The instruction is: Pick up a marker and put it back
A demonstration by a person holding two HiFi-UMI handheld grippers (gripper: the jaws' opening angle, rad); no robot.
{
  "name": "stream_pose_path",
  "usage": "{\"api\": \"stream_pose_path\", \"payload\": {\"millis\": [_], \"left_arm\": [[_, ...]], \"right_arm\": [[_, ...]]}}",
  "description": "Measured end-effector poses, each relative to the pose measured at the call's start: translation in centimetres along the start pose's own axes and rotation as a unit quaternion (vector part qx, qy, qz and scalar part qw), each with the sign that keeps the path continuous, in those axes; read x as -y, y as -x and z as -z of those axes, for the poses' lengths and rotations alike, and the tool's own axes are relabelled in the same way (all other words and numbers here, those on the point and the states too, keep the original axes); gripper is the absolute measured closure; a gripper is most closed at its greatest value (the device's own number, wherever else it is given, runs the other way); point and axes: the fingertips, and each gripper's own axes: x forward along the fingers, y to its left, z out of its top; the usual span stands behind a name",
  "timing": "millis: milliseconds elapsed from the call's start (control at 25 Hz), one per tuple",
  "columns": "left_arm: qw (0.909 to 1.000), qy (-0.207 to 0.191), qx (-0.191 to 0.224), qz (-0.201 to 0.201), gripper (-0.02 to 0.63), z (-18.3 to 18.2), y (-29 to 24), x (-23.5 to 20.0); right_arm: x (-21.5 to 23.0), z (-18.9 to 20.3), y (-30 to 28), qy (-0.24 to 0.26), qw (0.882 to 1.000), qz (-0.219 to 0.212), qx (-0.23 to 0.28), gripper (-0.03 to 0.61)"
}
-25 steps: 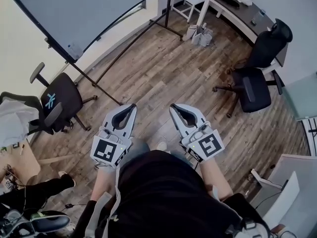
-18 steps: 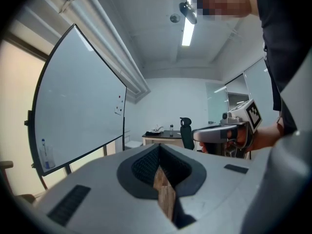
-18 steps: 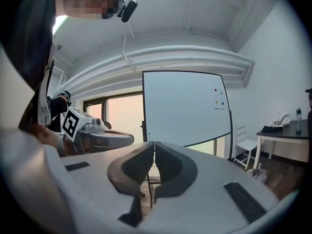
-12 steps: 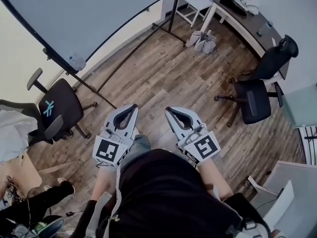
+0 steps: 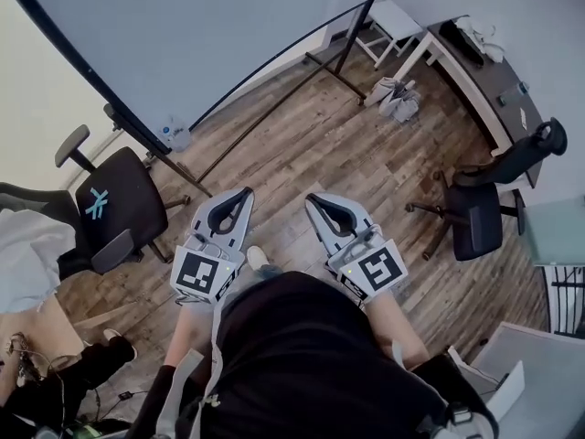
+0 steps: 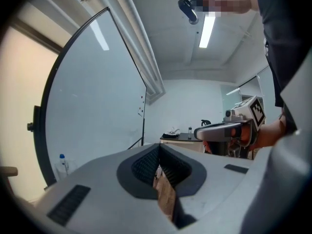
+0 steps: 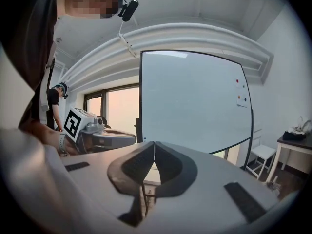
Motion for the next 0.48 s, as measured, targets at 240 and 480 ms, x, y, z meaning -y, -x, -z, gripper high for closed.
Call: {"api": "stream_pose_path", "payload": {"millis": [240, 480], "left_arm": [[0.9985, 0.004, -0.016, -0.052, 0.606, 1.4, 1.6, -7.5], [0.9939, 0.012, -0.026, -0.106, 0.605, 3.1, 3.7, -11.8]], "right_arm": [[-0.6, -0.5, -7.3, 0.001, 1.0, -0.027, -0.005, 0.561], [-1.7, -0.3, -12.2, 0.004, 0.998, -0.063, -0.018, 0.561]]}}
